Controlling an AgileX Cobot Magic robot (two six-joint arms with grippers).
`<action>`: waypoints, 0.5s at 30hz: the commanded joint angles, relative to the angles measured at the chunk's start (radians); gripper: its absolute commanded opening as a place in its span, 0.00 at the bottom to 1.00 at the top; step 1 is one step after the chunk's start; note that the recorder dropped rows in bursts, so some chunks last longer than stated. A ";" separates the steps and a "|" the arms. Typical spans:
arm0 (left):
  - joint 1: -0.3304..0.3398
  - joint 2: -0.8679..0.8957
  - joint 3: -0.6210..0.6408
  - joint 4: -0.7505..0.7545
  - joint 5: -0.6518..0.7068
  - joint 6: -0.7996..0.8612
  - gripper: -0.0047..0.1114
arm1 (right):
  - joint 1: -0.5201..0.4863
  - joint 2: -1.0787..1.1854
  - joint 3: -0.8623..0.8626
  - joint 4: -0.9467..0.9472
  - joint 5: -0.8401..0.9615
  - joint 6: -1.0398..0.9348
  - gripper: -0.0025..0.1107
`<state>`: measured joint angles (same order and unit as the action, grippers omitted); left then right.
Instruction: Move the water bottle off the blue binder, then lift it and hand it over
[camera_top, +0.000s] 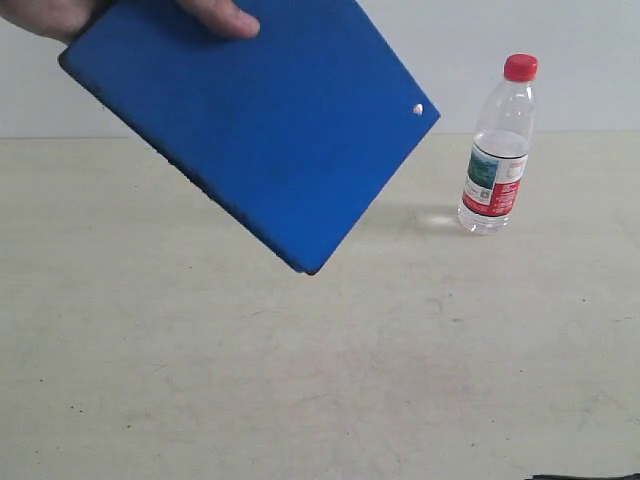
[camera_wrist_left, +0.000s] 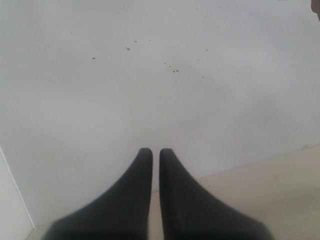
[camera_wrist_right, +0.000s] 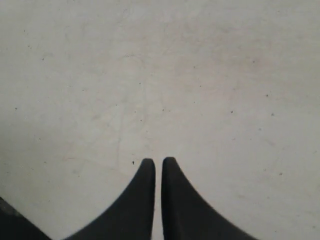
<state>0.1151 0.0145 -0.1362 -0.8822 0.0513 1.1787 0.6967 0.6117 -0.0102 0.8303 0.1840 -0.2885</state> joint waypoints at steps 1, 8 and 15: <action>0.002 -0.002 0.006 0.000 0.005 -0.012 0.08 | 0.001 0.003 0.002 0.100 0.029 0.305 0.02; 0.002 -0.002 0.006 0.000 0.003 -0.012 0.08 | -0.012 -0.078 -0.023 0.099 -0.101 0.335 0.02; 0.002 -0.002 0.006 0.000 0.003 -0.012 0.08 | -0.268 -0.537 -0.107 0.015 -0.240 -0.436 0.02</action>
<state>0.1151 0.0145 -0.1362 -0.8822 0.0513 1.1787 0.5351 0.2134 -0.0854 0.8822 -0.0066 -0.3899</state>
